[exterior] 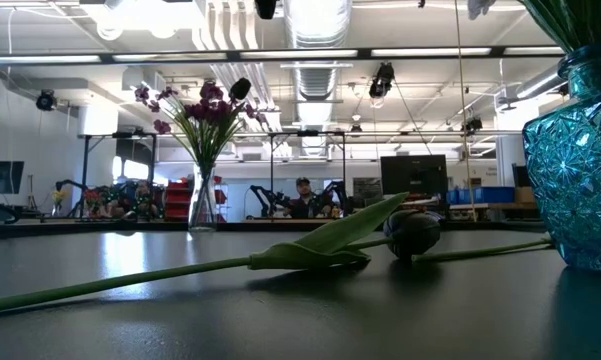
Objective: Sort flowers into vase by color
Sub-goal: Put the white flowers into the blue vase
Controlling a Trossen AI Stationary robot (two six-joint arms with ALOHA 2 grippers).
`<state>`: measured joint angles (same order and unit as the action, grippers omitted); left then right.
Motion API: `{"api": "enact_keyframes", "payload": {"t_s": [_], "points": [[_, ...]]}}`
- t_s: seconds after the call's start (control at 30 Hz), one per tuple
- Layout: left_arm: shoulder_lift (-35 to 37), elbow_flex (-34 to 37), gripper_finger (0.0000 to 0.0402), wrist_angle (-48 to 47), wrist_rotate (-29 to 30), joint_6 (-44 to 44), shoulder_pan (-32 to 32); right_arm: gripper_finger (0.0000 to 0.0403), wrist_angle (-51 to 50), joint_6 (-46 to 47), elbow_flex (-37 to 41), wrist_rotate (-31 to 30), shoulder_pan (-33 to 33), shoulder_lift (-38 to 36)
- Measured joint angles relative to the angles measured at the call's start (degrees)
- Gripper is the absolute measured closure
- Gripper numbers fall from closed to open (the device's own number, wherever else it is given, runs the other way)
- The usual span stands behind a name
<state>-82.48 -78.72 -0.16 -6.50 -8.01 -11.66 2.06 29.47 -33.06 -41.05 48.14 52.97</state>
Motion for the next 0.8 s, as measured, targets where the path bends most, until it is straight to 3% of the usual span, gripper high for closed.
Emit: {"api": "enact_keyframes", "payload": {"t_s": [0.27,0.6,0.8], "points": [[0.00,0.00,0.0288,-0.49,-0.09,0.00,0.22,0.0260,-0.14,0.59,-0.02,0.97,0.00,-1.15],[0.00,0.00,0.0288,-1.29,-0.49,0.00,1.14,0.0257,-1.55,0.58,-0.02,0.54,-0.02,-2.98],[0.02,0.00,0.0288,-1.25,-0.50,0.00,1.14,0.0257,-8.47,0.60,-3.55,0.69,-0.02,-3.47]]}}
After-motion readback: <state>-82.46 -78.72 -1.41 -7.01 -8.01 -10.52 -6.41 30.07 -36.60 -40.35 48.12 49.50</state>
